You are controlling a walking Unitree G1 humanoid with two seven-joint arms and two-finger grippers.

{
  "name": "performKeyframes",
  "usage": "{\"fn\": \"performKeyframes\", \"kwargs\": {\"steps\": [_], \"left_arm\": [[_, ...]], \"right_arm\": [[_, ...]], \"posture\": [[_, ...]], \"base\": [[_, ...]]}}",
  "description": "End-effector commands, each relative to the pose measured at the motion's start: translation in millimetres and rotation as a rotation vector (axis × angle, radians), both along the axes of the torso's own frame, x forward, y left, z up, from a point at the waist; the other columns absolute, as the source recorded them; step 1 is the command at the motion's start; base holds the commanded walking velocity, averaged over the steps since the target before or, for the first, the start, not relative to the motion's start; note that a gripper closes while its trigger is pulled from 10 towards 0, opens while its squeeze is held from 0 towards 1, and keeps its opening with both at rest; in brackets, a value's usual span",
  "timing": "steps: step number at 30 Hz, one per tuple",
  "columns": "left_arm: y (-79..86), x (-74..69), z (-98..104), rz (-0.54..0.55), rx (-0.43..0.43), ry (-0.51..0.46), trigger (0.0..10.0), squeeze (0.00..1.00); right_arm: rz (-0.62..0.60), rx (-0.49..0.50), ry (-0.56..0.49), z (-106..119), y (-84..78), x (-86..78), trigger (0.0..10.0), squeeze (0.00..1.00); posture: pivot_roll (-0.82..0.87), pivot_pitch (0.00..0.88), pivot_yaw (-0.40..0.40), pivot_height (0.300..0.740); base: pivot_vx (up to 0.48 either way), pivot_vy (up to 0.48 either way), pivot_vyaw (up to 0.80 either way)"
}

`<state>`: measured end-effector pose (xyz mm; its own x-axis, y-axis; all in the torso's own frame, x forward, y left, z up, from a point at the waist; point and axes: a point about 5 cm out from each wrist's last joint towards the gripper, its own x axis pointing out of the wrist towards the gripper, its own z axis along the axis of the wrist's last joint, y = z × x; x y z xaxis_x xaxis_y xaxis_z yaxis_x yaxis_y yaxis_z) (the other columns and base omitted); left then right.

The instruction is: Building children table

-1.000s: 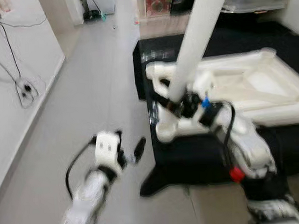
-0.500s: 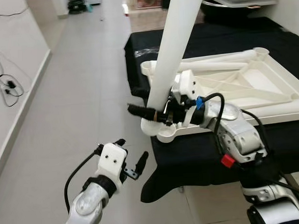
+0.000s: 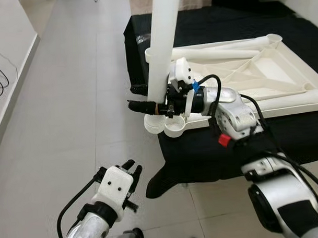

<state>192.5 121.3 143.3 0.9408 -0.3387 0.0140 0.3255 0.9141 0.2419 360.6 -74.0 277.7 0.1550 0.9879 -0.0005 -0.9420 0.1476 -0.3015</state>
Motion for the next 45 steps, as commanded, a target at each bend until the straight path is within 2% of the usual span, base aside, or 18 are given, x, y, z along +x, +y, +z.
{"fn": "performKeyframes", "kwargs": {"steps": [1, 5, 8, 11, 13, 15, 19, 22, 23, 24, 25, 32, 38, 43, 45], "left_arm": [[0.9, -5.5, -0.8, 0.004, 0.022, 0.013, 0.0, 0.0], [1.1, -9.3, -0.5, 0.009, 0.023, 0.018, 0.0, 0.0], [2.9, -14.1, -0.6, 0.019, 0.031, 0.028, 0.0, 0.0], [3.4, -15.0, -0.8, 0.019, 0.033, 0.029, 0.0, 0.0], [3.8, -17.4, -0.3, 0.019, 0.038, 0.033, 0.0, 0.0], [3.8, -17.4, -0.3, 0.019, 0.038, 0.033, 0.0, 0.0], [2.3, -20.9, 1.6, 0.013, 0.047, 0.032, 0.0, 0.0], [1.4, -22.0, 2.5, 0.007, 0.055, 0.034, 0.0, 0.0], [0.6, -22.7, 3.4, 0.004, 0.058, 0.033, 3.1, 0.0], [0.1, -23.1, 4.1, 0.002, 0.06, 0.033, 3.1, 0.0], [-0.2, -23.4, 5.1, 0.001, 0.062, 0.03, 10.0, 0.0], [0.3, -21.9, 8.9, 0.006, 0.073, 0.013, 10.0, 0.0], [3.8, -20.7, 15.2, 0.019, 0.082, -0.008, 10.0, 0.0], [6.0, -18.5, 23.4, 0.025, 0.075, -0.04, 10.0, 0.0], [8.5, -16.4, 33.3, 0.028, 0.067, -0.076, 10.0, 0.0]], "right_arm": [[0.018, 0.008, -0.03, 6.8, 0.1, 2.5, 10.0, 0.0], [0.014, 0.01, -0.042, 13.1, -3.5, 6.9, 10.0, 0.0], [0.082, -0.058, -0.072, 22.8, -15.9, 7.8, 10.0, 0.0], [0.106, -0.08, -0.075, 24.5, -18.2, 6.8, 10.0, 0.0], [0.181, -0.132, -0.085, 33.4, -23.9, 3.8, 10.0, 0.0], [0.181, -0.132, -0.085, 33.4, -23.9, 3.8, 10.0, 0.0], [0.272, -0.213, -0.112, 47.7, -27.1, -0.4, 10.0, 0.0], [0.282, -0.251, -0.129, 49.6, -26.0, -0.3, 10.0, 0.0], [0.28, -0.279, -0.139, 48.6, -25.8, 0.2, 10.0, 0.0], [0.279, -0.299, -0.146, 47.9, -25.9, 0.6, 10.0, 0.0], [0.28, -0.304, -0.149, 48.3, -25.5, 0.7, 10.0, 0.0], [0.272, -0.294, -0.141, 50.2, -28.1, 1.7, 10.0, 0.0], [0.268, -0.18, -0.083, 54.9, -38.5, 1.8, 10.0, 0.0], [0.268, -0.157, -0.067, 53.8, -42.4, 1.4, 10.0, 0.0], [0.273, -0.142, -0.05, 52.7, -47.3, -0.4, 10.0, 0.0]], "posture": [[0.11, 0.327, -0.025, 0.74], [0.12, 0.34, -0.018, 0.74], [0.13, 0.345, -0.002, 0.74], [0.13, 0.345, -0.001, 0.74], [0.14, 0.347, 0.006, 0.74], [0.14, 0.347, 0.006, 0.74], [0.14, 0.357, 0.001, 0.74], [0.15, 0.363, -0.002, 0.74], [0.16, 0.369, -0.005, 0.74], [0.16, 0.369, -0.005, 0.74], [0.16, 0.371, -0.006, 0.74], [0.17, 0.377, -0.01, 0.74], [0.17, 0.385, -0.008, 0.74], [0.17, 0.385, -0.008, 0.74], [0.18, 0.386, -0.006, 0.74]], "base": [[0.0, 0.0, 0.0], [0.0, 0.0, 0.0], [0.0, 0.0, 0.0], [0.0, 0.0, 0.0], [0.0, 0.0, 0.0], [0.0, 0.0, 0.0], [0.0, 0.0, 0.0], [0.0, 0.0, 0.0], [0.0, 0.0, 0.0], [0.0, 0.0, 0.0], [0.0, 0.0, 0.0], [0.0, 0.0, 0.0], [0.0, 0.0, 0.0], [0.0, 0.0, 0.0], [0.0, 0.0, 0.0]]}}
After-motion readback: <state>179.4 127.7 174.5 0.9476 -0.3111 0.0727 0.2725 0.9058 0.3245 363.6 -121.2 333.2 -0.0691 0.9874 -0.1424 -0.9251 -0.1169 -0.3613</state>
